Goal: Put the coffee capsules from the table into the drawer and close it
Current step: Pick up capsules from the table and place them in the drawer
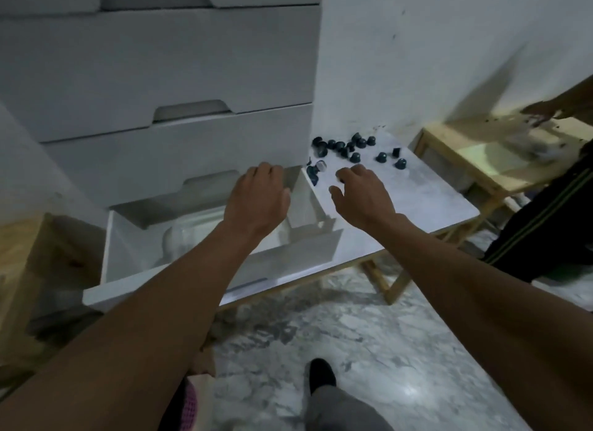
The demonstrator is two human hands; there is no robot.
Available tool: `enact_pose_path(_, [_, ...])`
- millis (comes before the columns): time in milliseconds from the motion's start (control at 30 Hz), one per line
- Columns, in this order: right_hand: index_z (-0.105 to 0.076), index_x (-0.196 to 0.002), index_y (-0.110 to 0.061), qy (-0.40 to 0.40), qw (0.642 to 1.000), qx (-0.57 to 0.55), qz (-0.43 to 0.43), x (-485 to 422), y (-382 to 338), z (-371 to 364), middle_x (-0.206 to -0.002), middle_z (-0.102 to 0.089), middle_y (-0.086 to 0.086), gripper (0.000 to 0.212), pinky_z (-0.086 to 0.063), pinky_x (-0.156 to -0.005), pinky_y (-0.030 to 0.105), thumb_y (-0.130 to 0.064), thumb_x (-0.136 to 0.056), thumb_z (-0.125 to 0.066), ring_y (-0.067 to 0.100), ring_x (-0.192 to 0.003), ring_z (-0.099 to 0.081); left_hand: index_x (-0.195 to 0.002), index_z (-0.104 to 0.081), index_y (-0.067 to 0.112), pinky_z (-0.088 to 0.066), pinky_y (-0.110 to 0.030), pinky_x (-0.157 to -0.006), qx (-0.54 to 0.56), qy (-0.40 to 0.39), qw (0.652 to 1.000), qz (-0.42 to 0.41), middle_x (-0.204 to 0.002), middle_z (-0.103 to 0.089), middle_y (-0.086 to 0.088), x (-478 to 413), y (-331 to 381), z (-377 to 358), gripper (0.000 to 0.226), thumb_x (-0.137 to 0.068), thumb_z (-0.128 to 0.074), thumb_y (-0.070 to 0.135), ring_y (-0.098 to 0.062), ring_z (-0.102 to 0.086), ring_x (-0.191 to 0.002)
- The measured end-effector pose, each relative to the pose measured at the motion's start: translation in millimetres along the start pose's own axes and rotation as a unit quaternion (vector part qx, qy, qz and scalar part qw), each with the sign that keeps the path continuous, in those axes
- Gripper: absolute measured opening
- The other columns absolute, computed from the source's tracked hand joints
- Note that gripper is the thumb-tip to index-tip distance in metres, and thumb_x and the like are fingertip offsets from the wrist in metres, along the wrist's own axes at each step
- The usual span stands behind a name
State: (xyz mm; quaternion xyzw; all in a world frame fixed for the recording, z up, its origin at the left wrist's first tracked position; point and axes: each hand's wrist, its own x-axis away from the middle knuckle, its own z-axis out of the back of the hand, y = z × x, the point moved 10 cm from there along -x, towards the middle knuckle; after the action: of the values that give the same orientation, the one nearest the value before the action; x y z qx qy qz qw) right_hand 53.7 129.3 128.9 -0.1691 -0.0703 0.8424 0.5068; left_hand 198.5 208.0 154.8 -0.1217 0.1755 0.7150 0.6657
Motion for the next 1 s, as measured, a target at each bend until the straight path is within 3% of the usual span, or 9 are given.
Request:
enact_pose_path(300, [-0.056,-0.119,-0.008,0.005,0.998,-0.005,-0.061,-6,113,24,-0.119,-0.057,0.015,0.033,-0.044,-0.086,0.039,-0.03,-0.096,-0.049,0.033,-0.11,-0.053,-0.113,-0.053,0.004,-0.045,-0.039,-0.081,0.028,-0.03,0.998,-0.057,-0.112,-0.056,-0.016,-60,107,-45,0.029,-0.093,-0.048,0.025,-0.032,-0.054,-0.102])
enact_pose_path(567, [-0.055,-0.121,-0.01,-0.05,0.998,-0.011,-0.046,-68,226,12,-0.124,-0.057,0.014,0.035,-0.048,-0.091,0.041,-0.033,-0.096,-0.048,0.032,-0.111,-0.055,-0.105,-0.056,0.003,-0.046,-0.039,-0.076,0.041,-0.065,0.997,-0.01,-0.105,-0.06,-0.016,-142,174,-123,0.023,-0.092,-0.05,0.022,-0.033,-0.058,-0.094])
enact_pose_path(867, [-0.046,-0.137,-0.011,-0.138,0.99,-0.024,0.024,-133,266,-28,-0.136,-0.052,0.012,0.046,-0.043,-0.096,0.038,-0.032,-0.096,-0.048,0.031,-0.122,-0.05,-0.106,-0.058,0.006,-0.046,-0.037,-0.077,0.027,-0.11,0.991,0.073,-0.106,-0.062,-0.011,-183,168,-189,0.028,-0.093,-0.049,0.029,-0.029,-0.058,-0.096])
enact_pose_path(1000, [-0.051,-0.13,-0.009,-0.163,0.985,-0.031,0.038,-160,262,-53,-0.132,-0.054,0.013,0.04,-0.045,-0.094,0.039,-0.028,-0.096,-0.049,0.032,-0.118,-0.052,-0.108,-0.056,0.005,-0.046,-0.037,-0.077,0.018,-0.144,0.984,0.1,-0.109,-0.06,-0.012,-195,148,-214,0.031,-0.095,-0.046,0.031,-0.028,-0.058,-0.099])
